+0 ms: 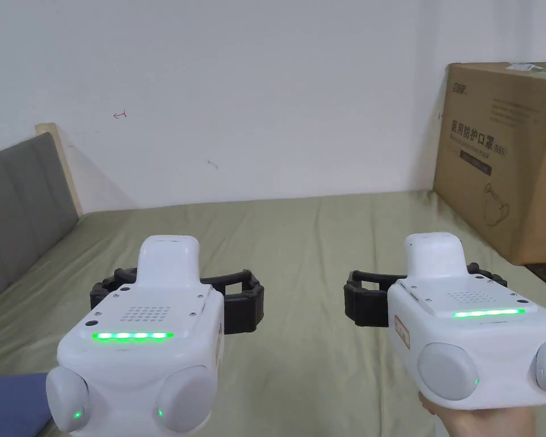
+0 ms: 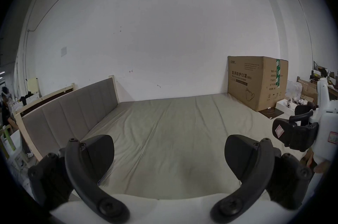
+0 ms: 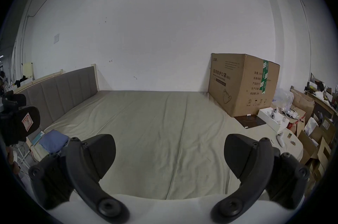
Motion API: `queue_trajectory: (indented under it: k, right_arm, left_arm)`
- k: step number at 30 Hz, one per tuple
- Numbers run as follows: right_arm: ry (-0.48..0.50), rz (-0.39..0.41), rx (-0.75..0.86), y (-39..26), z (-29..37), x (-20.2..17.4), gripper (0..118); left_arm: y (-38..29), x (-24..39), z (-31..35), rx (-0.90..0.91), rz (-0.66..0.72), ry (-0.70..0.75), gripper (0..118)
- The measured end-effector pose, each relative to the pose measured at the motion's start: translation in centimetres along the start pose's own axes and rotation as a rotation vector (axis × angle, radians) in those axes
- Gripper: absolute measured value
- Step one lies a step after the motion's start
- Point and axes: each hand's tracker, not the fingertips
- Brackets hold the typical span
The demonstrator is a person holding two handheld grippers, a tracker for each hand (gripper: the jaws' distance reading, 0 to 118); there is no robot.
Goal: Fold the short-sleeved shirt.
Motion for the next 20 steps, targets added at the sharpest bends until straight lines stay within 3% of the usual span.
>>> queue_trajectory:
  k: [10, 15, 20]
  right_arm:
    - [0.011, -0.023, -0.019, -0.11, -0.46, 0.78, 117]
    - [0.015, -0.027, -0.028, -0.34, -0.63, 0.99, 117]
    - [0.016, -0.019, -0.039, -0.61, -0.83, 0.81, 117]
  left_arm:
    - [-0.05, 0.41, -0.14, -0.028, -0.018, 0.079, 118]
    - [-0.03, -0.32, -0.64, -0.083, 0.072, 0.005, 118]
    - [-0.05, -0.01, -0.67, -0.081, 0.055, 0.009, 118]
